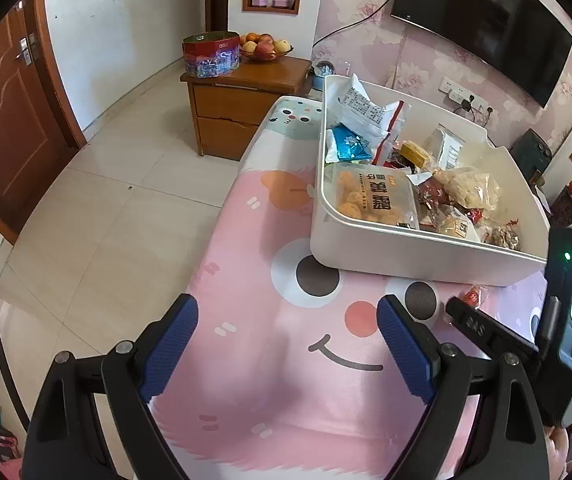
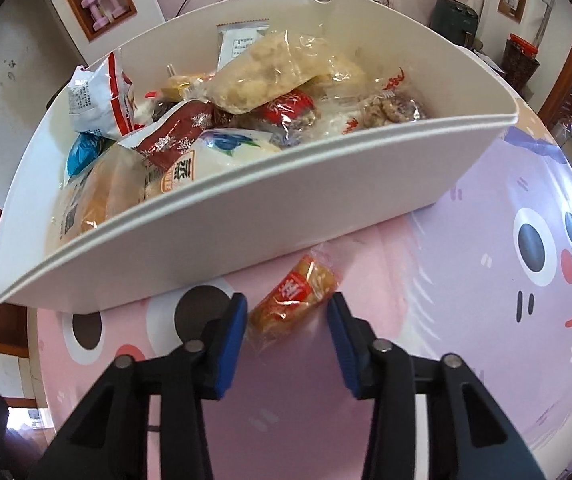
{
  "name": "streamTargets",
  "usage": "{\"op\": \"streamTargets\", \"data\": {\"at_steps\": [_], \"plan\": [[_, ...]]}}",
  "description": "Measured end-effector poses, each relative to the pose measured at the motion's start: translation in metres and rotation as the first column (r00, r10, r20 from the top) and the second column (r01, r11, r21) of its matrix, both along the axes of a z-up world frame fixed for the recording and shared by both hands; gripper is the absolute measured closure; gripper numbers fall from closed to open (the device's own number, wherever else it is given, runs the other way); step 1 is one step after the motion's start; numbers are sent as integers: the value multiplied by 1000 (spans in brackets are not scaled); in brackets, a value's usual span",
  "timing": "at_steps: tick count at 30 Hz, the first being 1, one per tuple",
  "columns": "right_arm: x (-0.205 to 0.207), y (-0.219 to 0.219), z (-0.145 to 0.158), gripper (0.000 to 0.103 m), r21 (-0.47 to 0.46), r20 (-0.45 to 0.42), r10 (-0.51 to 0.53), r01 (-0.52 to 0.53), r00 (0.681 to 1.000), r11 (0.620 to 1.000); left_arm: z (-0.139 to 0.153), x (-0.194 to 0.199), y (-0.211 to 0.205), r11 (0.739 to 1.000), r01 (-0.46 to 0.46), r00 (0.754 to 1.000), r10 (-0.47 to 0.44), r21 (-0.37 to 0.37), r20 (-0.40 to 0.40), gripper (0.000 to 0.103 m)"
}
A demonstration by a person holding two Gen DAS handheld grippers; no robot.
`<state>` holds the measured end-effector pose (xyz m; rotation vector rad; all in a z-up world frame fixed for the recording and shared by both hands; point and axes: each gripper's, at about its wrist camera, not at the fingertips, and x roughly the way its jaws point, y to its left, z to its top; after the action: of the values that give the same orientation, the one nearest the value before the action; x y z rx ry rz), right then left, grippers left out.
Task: Organize snacks
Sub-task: 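Lower the right gripper onto the small orange-wrapped bar and grasp it, then lift the orange bar over the white tray and open the right gripper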
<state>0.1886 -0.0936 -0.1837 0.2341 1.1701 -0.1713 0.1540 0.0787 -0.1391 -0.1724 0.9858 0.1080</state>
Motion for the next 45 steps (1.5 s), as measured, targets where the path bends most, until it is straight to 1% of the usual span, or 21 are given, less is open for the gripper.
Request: {"op": "streamTargets", "data": {"at_steps": [1,2,3,4,6,9,14,17,21,25,29,32,35,38,41,43,45], "plan": [[-3,-1,0,74,3,-2,12,-12,1000,1000,0,0,-1,1000,4,1000,-4,1,-2,13],[-7,-3,0,75,11,-5,25,-25,1000,1000,0,1,-2,1000,9,1000,-9,1,-3,13],[-10,-5,-1,81,22,-12,35,-35,999,999,0,2,-3,1000,12,1000,-12,1,-5,13],[-13,-8,-1,84,37,-18,43,-43,999,998,0,2,-4,1000,15,1000,-15,1,-8,13],[-21,-17,-1,87,73,-35,53,-50,998,996,0,4,-6,1000,20,1000,-20,-5,-15,13],[-32,-22,5,87,88,-36,72,-69,997,994,2,5,-12,999,32,999,-33,-14,-27,13],[-50,-22,28,87,126,-17,135,-132,991,983,13,5,-25,998,65,997,-65,-16,-30,13],[-60,-23,50,87,134,20,168,-169,986,976,24,8,-36,997,79,996,-79,-23,-27,13],[-63,-30,84,87,137,80,191,-200,978,970,48,17,-53,995,101,994,-101,-25,-27,13],[-51,-38,126,87,130,165,192,-215,967,968,79,27,-66,993,119,993,-119,-19,3,12],[-36,-50,170,87,115,258,195,-231,946,966,120,38,-77,992,130,990,-129,0,63,11],[-24,-53,201,87,90,320,204,-244,925,966,152,47,-81,993,117,985,-119,17,124,6],[-11,-58,226,86,80,371,207,-253,905,964,174,57,-82,994,102,982,-105,25,159,3],[3,-62,244,86,73,410,213,-265,887,962,193,71,-83,995,92,978,-96,31,186,3],[20,-66,258,86,65,438,220,-274,872,959,204,82,-86,995,86,975,-94,48,201,3],[29,-67,263,86,49,447,226,-277,865,960,211,91,-88,995,78,972,-90,61,219,3],[41,-68,265,86,32,444,233,-275,866,961,215,98,-89,995,71,970,-85,72,227,2]]}}
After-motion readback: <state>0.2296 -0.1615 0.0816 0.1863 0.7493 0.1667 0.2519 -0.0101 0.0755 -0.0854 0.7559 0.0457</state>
